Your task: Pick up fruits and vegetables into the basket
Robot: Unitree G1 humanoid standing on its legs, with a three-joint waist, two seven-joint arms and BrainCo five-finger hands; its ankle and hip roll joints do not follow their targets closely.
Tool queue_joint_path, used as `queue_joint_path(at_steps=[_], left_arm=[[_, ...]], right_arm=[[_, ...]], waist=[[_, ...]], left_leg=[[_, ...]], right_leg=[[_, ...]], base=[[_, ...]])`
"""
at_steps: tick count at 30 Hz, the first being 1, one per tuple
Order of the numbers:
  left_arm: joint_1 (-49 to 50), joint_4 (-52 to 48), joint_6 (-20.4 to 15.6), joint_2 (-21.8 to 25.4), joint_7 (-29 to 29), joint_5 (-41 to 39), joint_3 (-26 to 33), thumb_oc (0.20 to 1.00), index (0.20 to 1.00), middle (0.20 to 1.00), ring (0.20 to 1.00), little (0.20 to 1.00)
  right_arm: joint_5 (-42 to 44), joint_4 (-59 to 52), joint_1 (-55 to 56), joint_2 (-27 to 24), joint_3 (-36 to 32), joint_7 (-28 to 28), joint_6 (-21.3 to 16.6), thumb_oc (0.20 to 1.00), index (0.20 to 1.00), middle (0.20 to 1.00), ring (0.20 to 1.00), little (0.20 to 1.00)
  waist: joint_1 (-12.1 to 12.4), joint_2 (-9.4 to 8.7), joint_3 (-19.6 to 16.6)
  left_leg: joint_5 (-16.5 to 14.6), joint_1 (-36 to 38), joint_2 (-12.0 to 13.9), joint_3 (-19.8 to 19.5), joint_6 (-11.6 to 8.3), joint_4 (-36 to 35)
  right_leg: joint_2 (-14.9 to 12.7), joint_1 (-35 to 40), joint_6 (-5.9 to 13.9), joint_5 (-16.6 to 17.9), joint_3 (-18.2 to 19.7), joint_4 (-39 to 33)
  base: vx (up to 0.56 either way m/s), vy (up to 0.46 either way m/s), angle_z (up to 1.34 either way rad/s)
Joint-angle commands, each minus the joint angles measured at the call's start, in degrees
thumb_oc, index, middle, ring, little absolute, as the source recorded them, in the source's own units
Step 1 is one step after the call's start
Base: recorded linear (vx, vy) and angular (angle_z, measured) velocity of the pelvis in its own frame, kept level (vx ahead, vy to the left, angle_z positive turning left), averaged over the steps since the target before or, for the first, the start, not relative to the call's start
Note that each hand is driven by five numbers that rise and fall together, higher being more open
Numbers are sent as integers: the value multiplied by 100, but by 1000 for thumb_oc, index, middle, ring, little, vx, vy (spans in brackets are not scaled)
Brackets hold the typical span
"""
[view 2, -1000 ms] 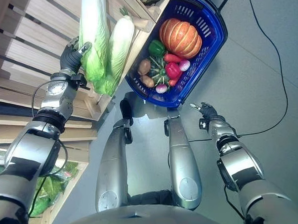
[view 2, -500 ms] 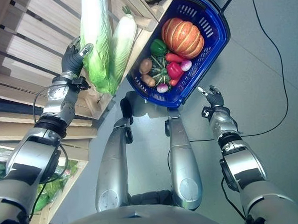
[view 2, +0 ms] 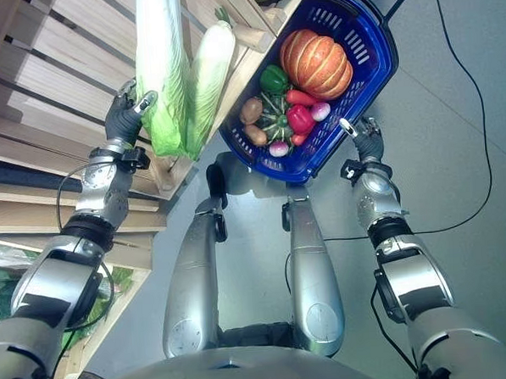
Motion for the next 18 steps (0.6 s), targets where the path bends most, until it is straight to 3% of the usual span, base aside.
queue_joint_path(at_steps=[1,11,18], left_arm=[[254,-708,-558,-13,-154,237,285,200,200,200,200,200],[593,-1694,-684,104,-49,833,225,200,200,200,200,200],[644,-2221,-609,261,19,1088,169,200,200,200,200,200]], right_arm=[[259,-756,408,-314,10,146,-289,1000,1000,1000,1000,1000],[466,-2452,735,-268,221,815,-229,1000,1000,1000,1000,1000],[478,-3220,841,-276,303,923,-152,1000,1000,1000,1000,1000]], waist=[[57,223,-153],[54,256,-153],[40,276,-153]], left_leg=[[-28,79,-254,-33,103,-261],[13,134,-255,-12,99,-331],[61,162,-242,9,105,-410]], right_leg=[[135,220,-117,-530,-492,478],[90,290,-95,-526,-525,405],[79,306,-80,-512,-529,367]], base=[[0,0,0],[0,0,0],[0,0,0]])
